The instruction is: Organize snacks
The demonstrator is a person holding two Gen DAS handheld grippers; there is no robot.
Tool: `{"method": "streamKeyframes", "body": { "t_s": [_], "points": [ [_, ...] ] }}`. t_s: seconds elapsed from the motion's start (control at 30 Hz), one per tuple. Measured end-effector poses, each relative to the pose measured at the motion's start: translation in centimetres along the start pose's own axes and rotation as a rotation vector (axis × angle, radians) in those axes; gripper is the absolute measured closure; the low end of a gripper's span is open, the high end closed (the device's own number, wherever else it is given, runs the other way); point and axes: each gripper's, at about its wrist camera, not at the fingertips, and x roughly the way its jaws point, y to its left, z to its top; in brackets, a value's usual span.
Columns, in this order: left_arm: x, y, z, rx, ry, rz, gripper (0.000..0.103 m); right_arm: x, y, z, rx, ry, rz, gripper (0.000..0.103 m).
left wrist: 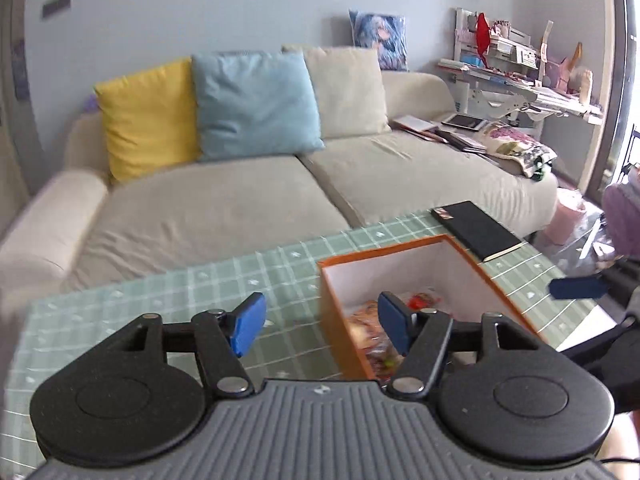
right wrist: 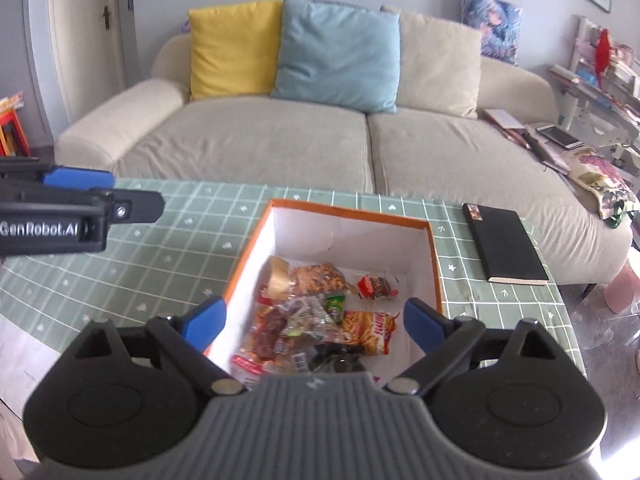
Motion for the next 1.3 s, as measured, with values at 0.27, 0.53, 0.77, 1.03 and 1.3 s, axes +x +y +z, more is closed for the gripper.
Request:
{"method": "streamKeyframes", "body": {
  "t_s": [0.27, 0.53, 0.77, 1.03, 1.3],
  "points": [
    [-4.8, 1.0, -5.6, 0.004, -0.047, 0.154, 0.014, -4.1, 5.1, -4.6, 0.059, -0.089, -0.070, 0.006],
    [-6.9, 2.4, -9.9, -0.073, 0.007, 0.186, 0.014, -7.0, 8.8, -8.2, 0.039, -0.166, -0.130, 0.006],
    [-7.5, 3.5, -13.1, -0.103, 0.068, 0.212, 0.014, -7.3, 10.5, -10.6, 0.045, -0.160, -0.092, 0.006],
    [-6.3, 3.0, -14.7, -0.068, 0.118, 0.215, 0.014, -6.1, 11.9, -12.0, 0.023, -0.124, -0.088, 0.006],
    [-6.4, 2.9, -14.9, -0.066, 0.127, 0.222, 0.014, -5.9, 11.6, -12.2, 0.035, -0.115, -0.084, 0.006]
  ]
}}
